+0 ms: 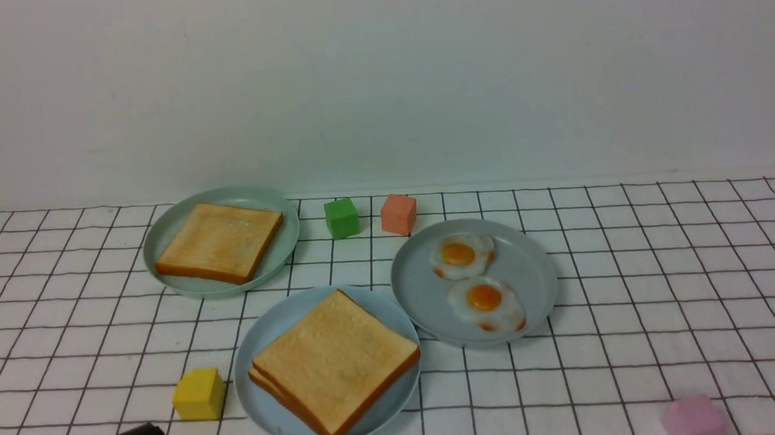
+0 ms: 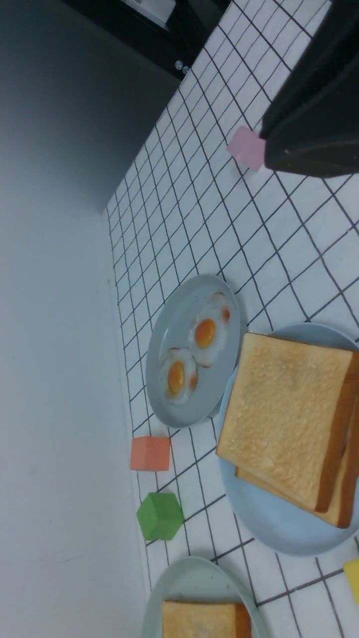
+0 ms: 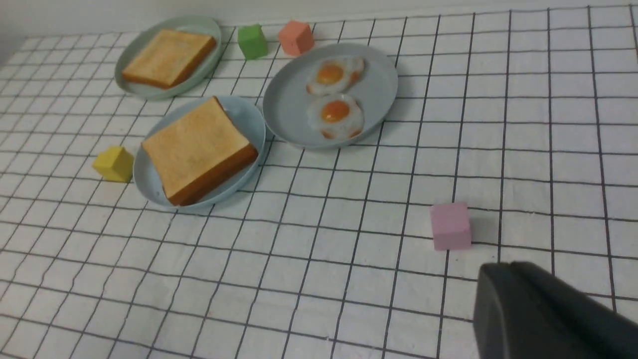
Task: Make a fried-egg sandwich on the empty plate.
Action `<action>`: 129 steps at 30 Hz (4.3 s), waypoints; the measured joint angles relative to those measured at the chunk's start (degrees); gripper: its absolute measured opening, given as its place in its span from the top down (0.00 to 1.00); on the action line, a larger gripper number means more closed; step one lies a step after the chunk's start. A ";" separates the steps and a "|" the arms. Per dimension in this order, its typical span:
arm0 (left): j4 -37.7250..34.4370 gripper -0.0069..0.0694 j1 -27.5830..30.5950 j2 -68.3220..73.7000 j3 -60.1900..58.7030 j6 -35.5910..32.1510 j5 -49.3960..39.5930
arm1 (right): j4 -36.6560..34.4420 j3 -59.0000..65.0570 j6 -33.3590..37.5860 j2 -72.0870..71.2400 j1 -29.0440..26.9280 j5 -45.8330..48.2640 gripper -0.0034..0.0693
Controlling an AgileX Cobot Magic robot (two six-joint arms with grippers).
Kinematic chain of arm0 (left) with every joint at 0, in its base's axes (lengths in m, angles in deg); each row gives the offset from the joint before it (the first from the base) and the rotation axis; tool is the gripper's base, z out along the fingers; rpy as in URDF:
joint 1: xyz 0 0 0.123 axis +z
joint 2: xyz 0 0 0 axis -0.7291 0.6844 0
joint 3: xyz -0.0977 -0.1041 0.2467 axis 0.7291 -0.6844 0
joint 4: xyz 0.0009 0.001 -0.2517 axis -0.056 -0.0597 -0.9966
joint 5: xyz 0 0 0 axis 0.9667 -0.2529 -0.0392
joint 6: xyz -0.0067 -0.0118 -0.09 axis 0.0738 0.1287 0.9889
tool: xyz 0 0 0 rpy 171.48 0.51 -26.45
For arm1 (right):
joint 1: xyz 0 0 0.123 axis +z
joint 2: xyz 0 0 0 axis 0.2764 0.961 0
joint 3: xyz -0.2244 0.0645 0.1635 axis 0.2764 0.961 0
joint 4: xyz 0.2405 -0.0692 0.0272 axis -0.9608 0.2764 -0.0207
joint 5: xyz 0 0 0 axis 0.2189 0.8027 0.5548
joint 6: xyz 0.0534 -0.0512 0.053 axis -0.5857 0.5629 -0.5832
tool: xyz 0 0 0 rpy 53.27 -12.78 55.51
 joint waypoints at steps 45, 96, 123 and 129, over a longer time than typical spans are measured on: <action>-0.02 0.91 0.00 -0.15 -0.60 0.00 -5.81 | 3.57 53.97 9.70 -13.58 -21.70 -50.45 0.97; -4.15 0.93 39.60 -19.08 -14.72 -3.47 -17.52 | 3.67 53.97 10.13 -13.58 -21.76 -50.45 0.93; -4.15 0.93 39.60 -19.08 -14.72 -3.47 -17.52 | 3.67 53.97 10.13 -13.58 -21.76 -50.45 0.90; -4.15 0.92 39.60 -19.08 -14.72 -3.47 -17.52 | 3.67 53.97 10.13 -13.58 -21.76 -50.45 0.90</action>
